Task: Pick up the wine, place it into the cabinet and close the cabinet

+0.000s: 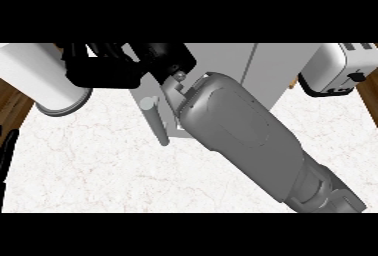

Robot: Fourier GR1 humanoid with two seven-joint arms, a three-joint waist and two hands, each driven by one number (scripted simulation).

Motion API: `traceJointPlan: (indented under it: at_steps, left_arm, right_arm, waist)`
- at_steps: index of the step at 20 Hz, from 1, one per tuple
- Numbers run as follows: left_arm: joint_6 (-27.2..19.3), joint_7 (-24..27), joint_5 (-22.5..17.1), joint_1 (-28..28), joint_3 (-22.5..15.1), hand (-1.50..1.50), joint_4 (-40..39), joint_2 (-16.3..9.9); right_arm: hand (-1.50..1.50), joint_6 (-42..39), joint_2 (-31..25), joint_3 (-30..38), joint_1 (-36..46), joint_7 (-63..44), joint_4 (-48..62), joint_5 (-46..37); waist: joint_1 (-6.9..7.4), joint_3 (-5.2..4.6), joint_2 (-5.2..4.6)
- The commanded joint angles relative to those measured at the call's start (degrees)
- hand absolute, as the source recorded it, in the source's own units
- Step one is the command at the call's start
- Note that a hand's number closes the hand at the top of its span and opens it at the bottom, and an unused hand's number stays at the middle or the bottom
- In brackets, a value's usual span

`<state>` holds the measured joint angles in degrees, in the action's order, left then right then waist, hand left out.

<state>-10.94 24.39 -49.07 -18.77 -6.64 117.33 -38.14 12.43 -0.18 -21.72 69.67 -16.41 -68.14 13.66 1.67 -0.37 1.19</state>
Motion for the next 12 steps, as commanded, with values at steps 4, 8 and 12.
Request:
traceJointPlan:
  at_steps: [4,8,12]
  left_arm:
    - [-0.5,-0.6,1.4,-0.1,-0.7,-1.50,0.6,1.3]
    - [-0.1,-1.8,0.2,0.5,0.1,-1.50,1.7,0.9]
    - [-0.8,-3.1,-0.3,3.2,1.8,-1.50,0.5,0.3]
  right_arm:
    - [1.50,-1.5,-3.3,3.3,-0.3,6.6,11.5,-3.3]
    - [1.50,-3.8,-7.1,4.9,-0.6,7.1,12.3,-3.0]
    - [1.50,-3.1,-5.7,3.5,-2.2,9.2,12.7,-4.4]
  waist:
    - [0.15,0.31,-1.70]
    - [0.17,0.33,-1.76]
    - [-0.37,0.32,-1.90]
